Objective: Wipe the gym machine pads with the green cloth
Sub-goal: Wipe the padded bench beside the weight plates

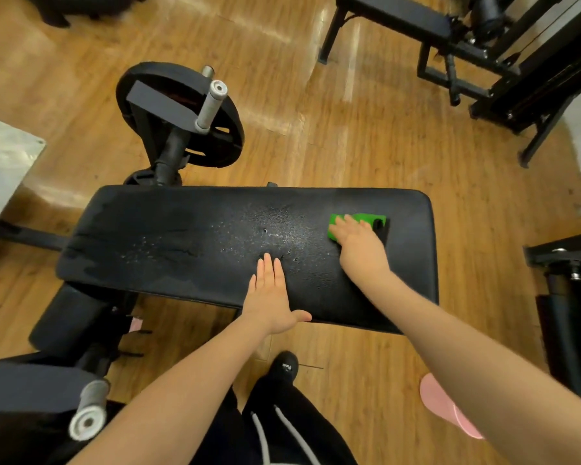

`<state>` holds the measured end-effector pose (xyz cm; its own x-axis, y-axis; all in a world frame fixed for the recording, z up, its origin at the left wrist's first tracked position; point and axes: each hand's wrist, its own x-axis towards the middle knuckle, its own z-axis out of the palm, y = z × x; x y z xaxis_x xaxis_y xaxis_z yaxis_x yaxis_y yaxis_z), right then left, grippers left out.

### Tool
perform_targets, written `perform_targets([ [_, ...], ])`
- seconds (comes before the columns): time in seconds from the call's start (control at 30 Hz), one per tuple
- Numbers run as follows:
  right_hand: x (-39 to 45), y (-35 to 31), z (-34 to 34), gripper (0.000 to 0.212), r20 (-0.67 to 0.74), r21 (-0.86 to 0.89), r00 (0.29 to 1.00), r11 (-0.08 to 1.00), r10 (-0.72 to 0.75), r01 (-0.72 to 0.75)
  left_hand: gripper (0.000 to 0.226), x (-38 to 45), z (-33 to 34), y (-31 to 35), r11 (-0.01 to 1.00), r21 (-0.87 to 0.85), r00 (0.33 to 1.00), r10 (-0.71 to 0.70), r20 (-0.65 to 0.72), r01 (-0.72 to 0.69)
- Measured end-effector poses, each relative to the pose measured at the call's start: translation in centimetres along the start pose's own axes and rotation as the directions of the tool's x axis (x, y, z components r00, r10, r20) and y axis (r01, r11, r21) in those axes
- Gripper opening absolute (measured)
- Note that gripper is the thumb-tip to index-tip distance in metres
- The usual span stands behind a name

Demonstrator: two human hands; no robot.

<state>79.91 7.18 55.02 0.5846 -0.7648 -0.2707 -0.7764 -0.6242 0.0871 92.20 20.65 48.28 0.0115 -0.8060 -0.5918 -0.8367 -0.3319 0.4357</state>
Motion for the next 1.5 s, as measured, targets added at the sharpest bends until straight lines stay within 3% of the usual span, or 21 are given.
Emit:
perform_targets([
  [0.2, -8.1, -3.2, 2.5, 0.058, 0.002, 0.125, 1.000, 0.992, -0.014, 0.014, 0.122, -0.1, -0.1, 0.1, 1.000, 0.022, 1.000, -0.007, -0.023, 0.007],
  [0.47, -11.8, -4.7, 4.2, 0.072, -0.084, 0.099, 0.996, 0.995, 0.018, -0.009, 0.121, 0.0, -0.1, -0.3, 0.999, 0.024, 0.998, 0.036, -0.046, -0.035],
  [0.63, -11.7, -5.4, 4.0, 0.067, -0.120, 0.107, 0.989, 0.991, 0.088, -0.075, 0.111, -0.3, -0.6, -1.6, 0.995, 0.057, 0.990, 0.092, -0.105, -0.086],
  [0.73, -11.6, -6.4, 4.3, 0.067, -0.110, 0.122, 0.988, 0.988, 0.113, -0.099, 0.116, -0.9, -0.1, -3.3, 1.000, -0.020, 0.989, 0.007, -0.151, -0.010],
  [0.87, -11.1, -9.9, 4.5, 0.071, 0.001, 0.113, 0.999, 0.993, 0.035, -0.035, 0.116, -0.9, 0.5, -5.1, 0.999, 0.047, 0.992, 0.029, -0.121, -0.023],
  [1.03, -11.5, -8.8, 4.0, 0.078, 0.017, 0.054, 1.000, 0.999, -0.007, 0.006, 0.110, -0.7, -0.4, -6.1, 0.989, 0.108, 0.993, 0.104, -0.059, -0.097],
  [1.3, -12.2, -8.0, 3.9, 0.072, 0.018, 0.127, 0.990, 0.982, 0.137, -0.138, 0.100, -0.7, -0.6, -6.3, 0.991, 0.086, 0.993, 0.108, -0.043, -0.104],
  [1.37, -10.8, -7.7, 3.0, 0.065, 0.019, 0.230, 0.986, 0.959, 0.164, -0.164, 0.098, -0.6, -0.8, -6.2, 0.991, 0.098, 0.994, 0.098, -0.040, -0.094],
  [1.5, -5.2, -5.0, 0.2, 0.060, -0.037, 0.222, 0.990, 0.967, 0.139, -0.128, 0.099, -0.3, -1.4, -5.9, 0.986, 0.143, 0.996, 0.085, 0.008, -0.086],
])
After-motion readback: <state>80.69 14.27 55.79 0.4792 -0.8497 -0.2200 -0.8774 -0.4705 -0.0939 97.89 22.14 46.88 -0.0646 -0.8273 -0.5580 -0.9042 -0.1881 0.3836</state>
